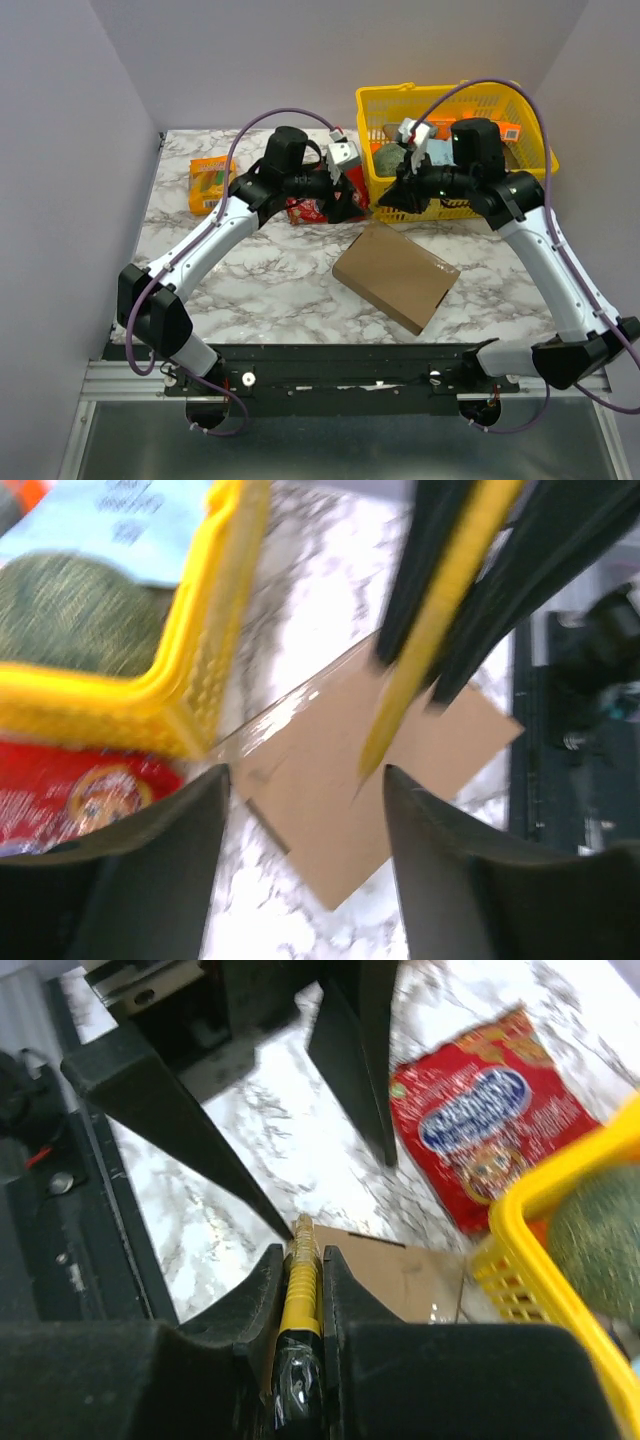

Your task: Unpack the express box

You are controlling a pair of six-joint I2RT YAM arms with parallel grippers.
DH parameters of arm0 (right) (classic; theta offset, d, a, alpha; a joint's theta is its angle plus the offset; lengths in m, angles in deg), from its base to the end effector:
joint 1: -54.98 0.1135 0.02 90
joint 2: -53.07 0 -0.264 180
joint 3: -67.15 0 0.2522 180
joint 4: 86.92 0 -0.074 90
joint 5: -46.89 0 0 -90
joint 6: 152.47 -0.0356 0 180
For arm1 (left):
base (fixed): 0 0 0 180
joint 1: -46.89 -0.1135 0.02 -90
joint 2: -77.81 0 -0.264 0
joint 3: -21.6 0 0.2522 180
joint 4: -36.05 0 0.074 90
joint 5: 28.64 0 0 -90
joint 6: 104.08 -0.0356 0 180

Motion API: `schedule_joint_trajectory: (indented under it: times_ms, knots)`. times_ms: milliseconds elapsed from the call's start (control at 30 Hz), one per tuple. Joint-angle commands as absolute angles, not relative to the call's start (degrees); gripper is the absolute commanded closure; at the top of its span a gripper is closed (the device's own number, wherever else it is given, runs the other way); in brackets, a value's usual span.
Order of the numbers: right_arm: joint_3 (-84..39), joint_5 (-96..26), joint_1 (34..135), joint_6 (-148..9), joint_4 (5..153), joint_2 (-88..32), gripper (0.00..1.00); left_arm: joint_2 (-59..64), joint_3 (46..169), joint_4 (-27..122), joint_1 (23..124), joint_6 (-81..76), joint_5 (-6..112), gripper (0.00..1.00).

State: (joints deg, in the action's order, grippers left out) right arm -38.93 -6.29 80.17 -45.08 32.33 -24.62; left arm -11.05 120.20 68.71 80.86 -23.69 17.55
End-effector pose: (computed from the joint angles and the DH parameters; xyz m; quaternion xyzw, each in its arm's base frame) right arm 0.2372 0.1351 0.4365 -0.4437 0.7193 0.3072 0.4375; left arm 0.2808 -0.2189 0.3813 0.4785 0.6416 -0.4121 0.4355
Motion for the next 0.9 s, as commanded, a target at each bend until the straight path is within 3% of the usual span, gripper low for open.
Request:
schedule_joint_trajectory:
  times_ms: [0,167,367,633,867]
  knots:
    - [-31.28,-24.98,77.22,-54.02,40.28,-15.85,1.00,-8.58,114.57,70.46,79.50,-22.78,29.54,0.28]
    - [-25.81,-35.62,74.23,-58.24,41.88,-9.26,1.00,-10.69,109.90,71.52,80.98,-19.79,32.18,0.35]
    - [-22.55,-34.94,70.63,-60.45,41.00,-4.77,1.00,-14.37,107.61,69.32,84.06,-23.66,30.95,0.44]
    - [-21.76,-37.31,70.10,-59.83,41.87,-2.13,1.00,-24.04,112.09,73.00,92.41,-35.42,23.57,0.64]
    - [-20.97,-38.28,70.01,-59.04,42.75,-1.69,1.00,-25.81,109.37,80.22,92.94,-47.04,26.72,0.67]
